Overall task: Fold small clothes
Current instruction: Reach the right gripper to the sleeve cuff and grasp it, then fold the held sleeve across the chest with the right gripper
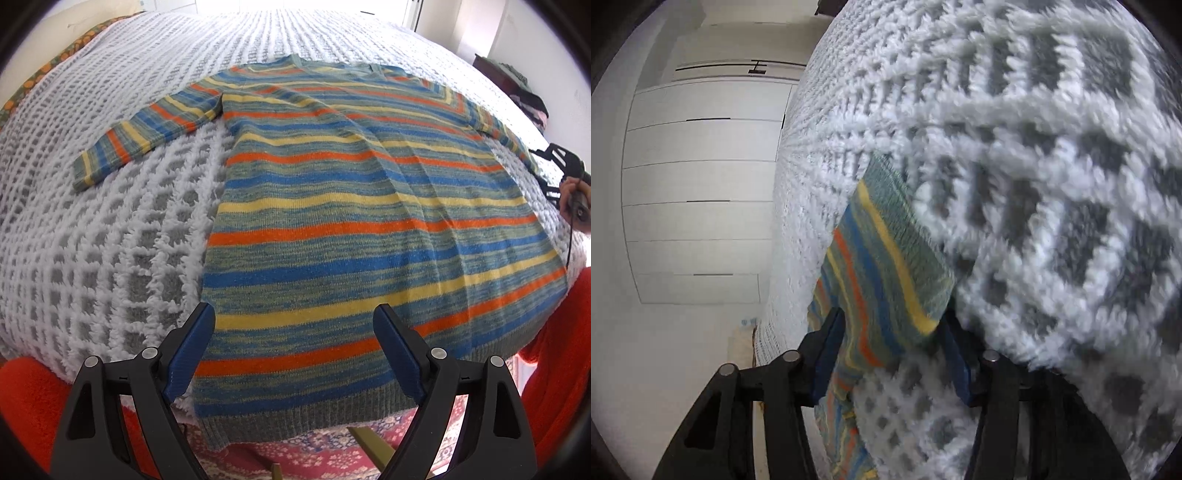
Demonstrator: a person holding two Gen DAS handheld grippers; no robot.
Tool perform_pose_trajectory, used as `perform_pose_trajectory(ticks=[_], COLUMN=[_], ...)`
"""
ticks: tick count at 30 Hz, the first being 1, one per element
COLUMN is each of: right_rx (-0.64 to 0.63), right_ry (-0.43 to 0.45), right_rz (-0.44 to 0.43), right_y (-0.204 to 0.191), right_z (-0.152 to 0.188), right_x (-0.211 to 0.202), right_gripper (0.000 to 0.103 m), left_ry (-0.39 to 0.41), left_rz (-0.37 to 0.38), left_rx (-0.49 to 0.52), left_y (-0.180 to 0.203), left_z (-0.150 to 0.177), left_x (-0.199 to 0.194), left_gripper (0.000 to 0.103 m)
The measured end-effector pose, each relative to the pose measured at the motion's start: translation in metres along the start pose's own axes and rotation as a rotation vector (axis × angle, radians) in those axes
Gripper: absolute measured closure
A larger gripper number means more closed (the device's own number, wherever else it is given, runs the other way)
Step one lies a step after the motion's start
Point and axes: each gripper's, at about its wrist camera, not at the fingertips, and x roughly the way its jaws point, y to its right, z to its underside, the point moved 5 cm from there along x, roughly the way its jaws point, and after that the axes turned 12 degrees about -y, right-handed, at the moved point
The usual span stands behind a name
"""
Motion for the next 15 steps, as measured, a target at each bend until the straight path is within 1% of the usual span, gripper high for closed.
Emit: perform_pose_trajectory(ticks=[1,2,3,5,7,9,10,12,14,15], right_rx=[0.007,0.009,-0.002,-0.081,-0.214,-0.363,-0.446,-0.625,-0.792,-0.864], right_ry=[0.033,0.046,0.05,0.071,0.087,0.048,0.013,-0.077,-0.179,-0.236], right_rz=[0.006,0.019,0.037,0.048,0.066,0.054,0.048,0.033,0.016,0.012], right_y=[0.002,0.001,-0.001,-0.024,-0.065,-0.117,-0.145,-0.2,-0.24,-0.25], right_z=[-0.003,-0.005,-0.005,-0.005,0.001,0.018,0.032,0.074,0.128,0.159], right_x=[-0.002,-0.002,-0.004,-0.012,-0.016,-0.006,0.002,0.029,0.062,0.079], right_gripper=[0.079,0.088,0.094,0.095,0.095,0.095,0.095,0.095,0.095,0.095], left_ry=[0.0,0.001,0.002,0.0,-0.01,-0.016,-0.015,-0.006,0.003,0.006], left_rz=[0.002,0.004,0.007,0.014,0.024,0.032,0.034,0.037,0.039,0.039], left_rx=[-0.001,-0.003,-0.008,-0.016,-0.023,-0.026,-0.027,-0.031,-0.038,-0.044], left_y=[0.0,-0.001,-0.002,-0.004,-0.006,-0.007,-0.007,-0.008,-0.01,-0.012], left_z=[0.0,0.0,0.0,0.001,0.002,0.002,0.002,0.001,0.001,0.001], left_x=[0.0,0.0,0.001,0.002,0.006,0.009,0.008,0.006,0.004,0.003], left_gripper=[0.015,0.015,0.015,0.015,0.015,0.015,0.015,0.015,0.015,0.015])
